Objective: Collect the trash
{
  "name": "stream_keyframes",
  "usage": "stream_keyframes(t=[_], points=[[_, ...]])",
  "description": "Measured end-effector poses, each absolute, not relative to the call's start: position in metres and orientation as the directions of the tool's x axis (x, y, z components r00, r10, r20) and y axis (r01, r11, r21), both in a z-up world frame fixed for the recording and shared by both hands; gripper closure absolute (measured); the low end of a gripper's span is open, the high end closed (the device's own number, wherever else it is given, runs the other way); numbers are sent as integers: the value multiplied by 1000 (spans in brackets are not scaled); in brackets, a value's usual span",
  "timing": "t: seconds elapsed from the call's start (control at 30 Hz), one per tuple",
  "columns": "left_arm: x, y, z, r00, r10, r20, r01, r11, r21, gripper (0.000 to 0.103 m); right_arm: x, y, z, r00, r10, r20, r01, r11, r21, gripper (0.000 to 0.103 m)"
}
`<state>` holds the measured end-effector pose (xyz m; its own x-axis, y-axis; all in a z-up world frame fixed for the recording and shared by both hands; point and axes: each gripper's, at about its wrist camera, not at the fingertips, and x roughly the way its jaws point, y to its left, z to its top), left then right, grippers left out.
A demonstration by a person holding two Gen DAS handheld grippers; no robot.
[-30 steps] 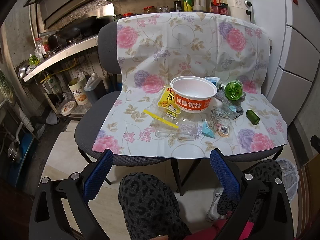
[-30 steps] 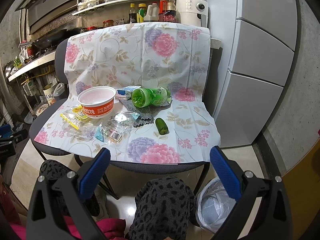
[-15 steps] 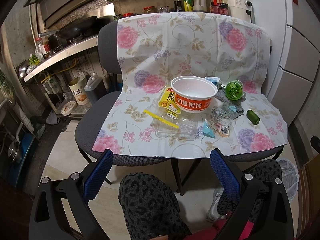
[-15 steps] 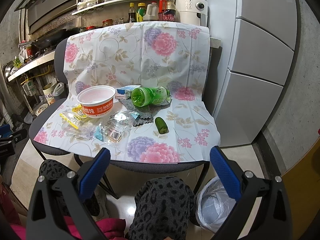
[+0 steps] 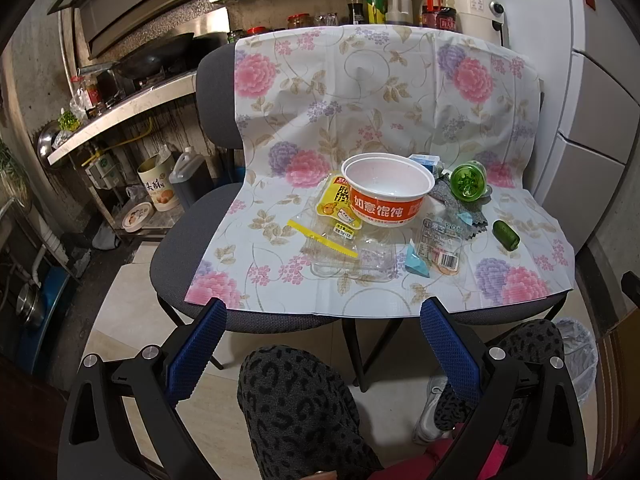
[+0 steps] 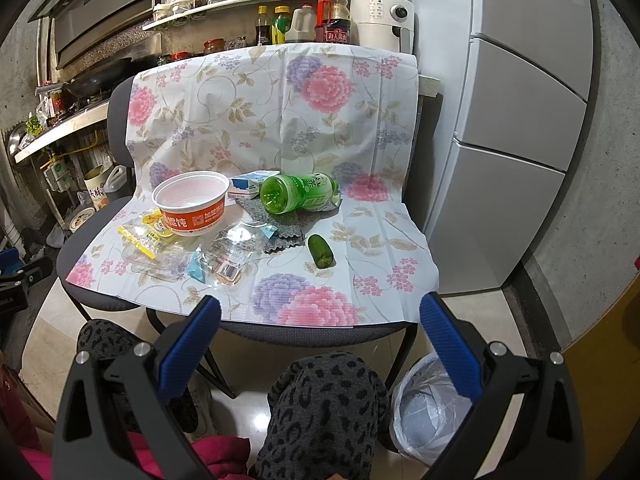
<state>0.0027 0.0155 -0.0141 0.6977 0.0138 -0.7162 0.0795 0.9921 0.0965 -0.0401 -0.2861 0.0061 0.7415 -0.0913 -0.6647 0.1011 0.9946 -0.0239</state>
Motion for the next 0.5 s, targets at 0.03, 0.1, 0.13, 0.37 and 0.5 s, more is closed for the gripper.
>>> stream_keyframes(t=[0.03, 0.1, 0.13, 0.37, 0.5], points=[[3, 17, -15, 698, 14, -716, 79, 992, 97, 7, -40, -285, 7, 741, -91, -665, 101, 995, -24, 6], [4, 19, -16, 699, 14, -715, 79, 992, 97, 7, -40, -284, 8, 741, -92, -666, 101, 995, -25, 6], [1, 9, -9, 698, 14, -716, 79, 992, 97, 7, -40, -284, 8, 741, -91, -665, 100, 995, -24, 6], [1, 12, -12, 696, 15, -718, 81, 992, 99, 7, -39, -286, 6, 741, -90, -666, 100, 995, -23, 6], [5, 16, -16, 692, 17, -722, 78, 992, 98, 7, -39, -284, 8, 740, -90, -667, 100, 995, -23, 6]])
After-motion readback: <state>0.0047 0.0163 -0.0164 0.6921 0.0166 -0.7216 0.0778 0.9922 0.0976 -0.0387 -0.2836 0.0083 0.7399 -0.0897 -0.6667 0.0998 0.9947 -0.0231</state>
